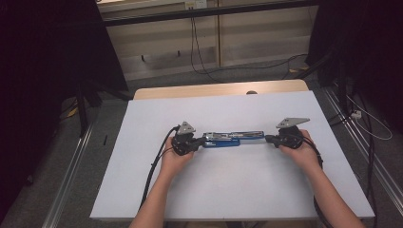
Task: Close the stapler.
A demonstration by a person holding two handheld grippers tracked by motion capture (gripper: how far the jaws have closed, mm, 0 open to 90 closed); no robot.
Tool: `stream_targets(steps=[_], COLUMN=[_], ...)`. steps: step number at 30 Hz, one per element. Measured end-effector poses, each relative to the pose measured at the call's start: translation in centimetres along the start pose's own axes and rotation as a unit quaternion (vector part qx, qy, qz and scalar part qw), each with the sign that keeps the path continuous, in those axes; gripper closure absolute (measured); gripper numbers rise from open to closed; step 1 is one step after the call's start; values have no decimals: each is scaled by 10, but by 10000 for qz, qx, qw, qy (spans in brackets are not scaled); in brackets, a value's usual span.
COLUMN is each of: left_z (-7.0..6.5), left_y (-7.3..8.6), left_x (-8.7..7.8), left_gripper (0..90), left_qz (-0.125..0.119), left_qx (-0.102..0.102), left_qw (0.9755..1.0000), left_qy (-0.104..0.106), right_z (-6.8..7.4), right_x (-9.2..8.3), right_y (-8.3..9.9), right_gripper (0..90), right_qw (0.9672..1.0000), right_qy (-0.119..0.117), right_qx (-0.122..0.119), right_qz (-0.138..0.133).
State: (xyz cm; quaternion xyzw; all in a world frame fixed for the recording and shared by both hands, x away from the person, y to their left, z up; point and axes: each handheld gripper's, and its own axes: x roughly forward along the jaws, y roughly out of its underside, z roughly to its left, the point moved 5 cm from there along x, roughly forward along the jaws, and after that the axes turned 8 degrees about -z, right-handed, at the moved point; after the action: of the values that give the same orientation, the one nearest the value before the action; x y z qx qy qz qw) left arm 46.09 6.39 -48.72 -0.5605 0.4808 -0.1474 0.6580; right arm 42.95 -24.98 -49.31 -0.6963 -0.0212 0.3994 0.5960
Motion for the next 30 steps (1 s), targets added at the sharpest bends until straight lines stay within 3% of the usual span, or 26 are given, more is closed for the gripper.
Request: stream_targets(steps=[12, 30], left_z=[-2, -1], left_y=[0, 1], left_x=[2, 3], left_gripper=[900, 900], left_qz=[-84, -133], left_qx=[-57, -105], left_qw=[9999, 9999], left_qy=[27, 29], right_z=[3, 5], right_x=[3, 3], right_y=[1, -4], right_gripper=[900, 900], right_qw=[9999, 9999], right_qy=[-57, -121], right_qx=[-69, -6], right_qz=[119, -74])
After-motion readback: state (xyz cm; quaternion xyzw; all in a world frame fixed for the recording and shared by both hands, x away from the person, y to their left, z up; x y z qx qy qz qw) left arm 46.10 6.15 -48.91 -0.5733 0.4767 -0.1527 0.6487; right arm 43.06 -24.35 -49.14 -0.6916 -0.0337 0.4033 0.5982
